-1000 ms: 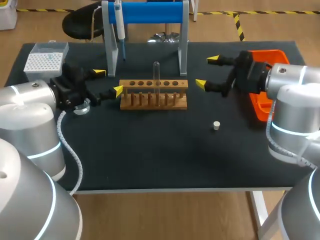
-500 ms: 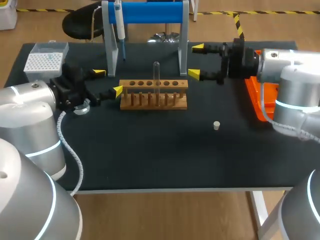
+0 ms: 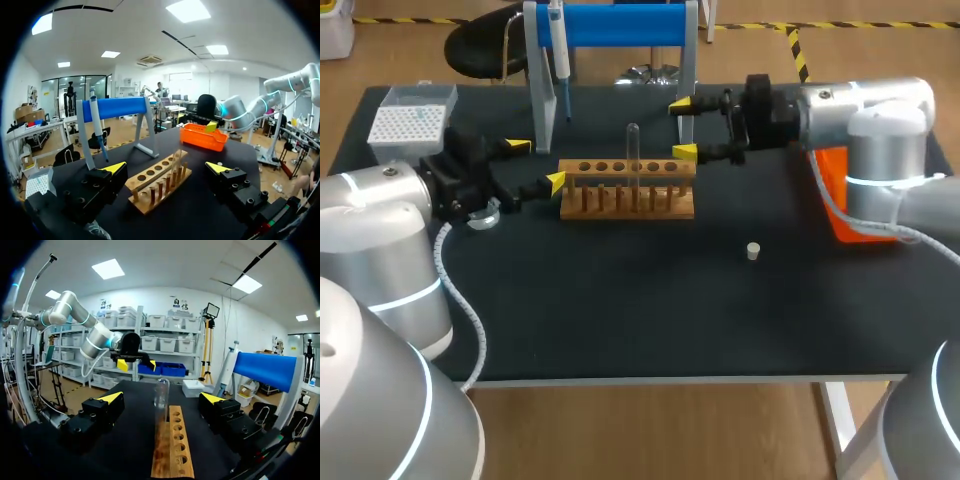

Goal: Invert the test tube, pick up the pipette, mount the tip to pipette, aspirate from beaker and dispense into the tube, eject the tip, return the pipette, and cap with the stopper.

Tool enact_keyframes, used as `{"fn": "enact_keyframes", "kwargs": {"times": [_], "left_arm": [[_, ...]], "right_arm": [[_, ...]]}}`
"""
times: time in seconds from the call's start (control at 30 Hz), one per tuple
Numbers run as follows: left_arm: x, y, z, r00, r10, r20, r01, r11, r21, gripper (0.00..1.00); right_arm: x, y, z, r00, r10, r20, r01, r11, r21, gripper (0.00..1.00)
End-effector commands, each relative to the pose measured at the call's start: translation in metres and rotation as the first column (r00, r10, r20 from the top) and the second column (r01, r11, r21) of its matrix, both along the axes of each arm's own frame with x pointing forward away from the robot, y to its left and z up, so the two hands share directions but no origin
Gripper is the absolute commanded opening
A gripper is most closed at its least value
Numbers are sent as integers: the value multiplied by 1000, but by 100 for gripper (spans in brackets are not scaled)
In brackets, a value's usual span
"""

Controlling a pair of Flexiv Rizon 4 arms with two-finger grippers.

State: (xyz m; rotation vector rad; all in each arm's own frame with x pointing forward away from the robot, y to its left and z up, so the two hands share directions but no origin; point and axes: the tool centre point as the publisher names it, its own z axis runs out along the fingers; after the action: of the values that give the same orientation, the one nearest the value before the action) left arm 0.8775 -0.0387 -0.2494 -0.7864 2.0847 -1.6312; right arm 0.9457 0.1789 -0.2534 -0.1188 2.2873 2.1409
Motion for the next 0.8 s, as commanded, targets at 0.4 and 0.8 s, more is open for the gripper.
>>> {"fn": "enact_keyframes", "kwargs": {"times": [0.4, 0.8], "left_arm": [[0, -1, -1, 1000, 2, 2, -2, 1000, 0, 100], [0, -1, -1, 1000, 2, 2, -2, 1000, 0, 100]], "right_arm": [[3, 22, -16, 998, 40, -41, -40, 999, 9, 100], [-16, 44, -24, 998, 39, -53, -39, 999, 14, 100]]}}
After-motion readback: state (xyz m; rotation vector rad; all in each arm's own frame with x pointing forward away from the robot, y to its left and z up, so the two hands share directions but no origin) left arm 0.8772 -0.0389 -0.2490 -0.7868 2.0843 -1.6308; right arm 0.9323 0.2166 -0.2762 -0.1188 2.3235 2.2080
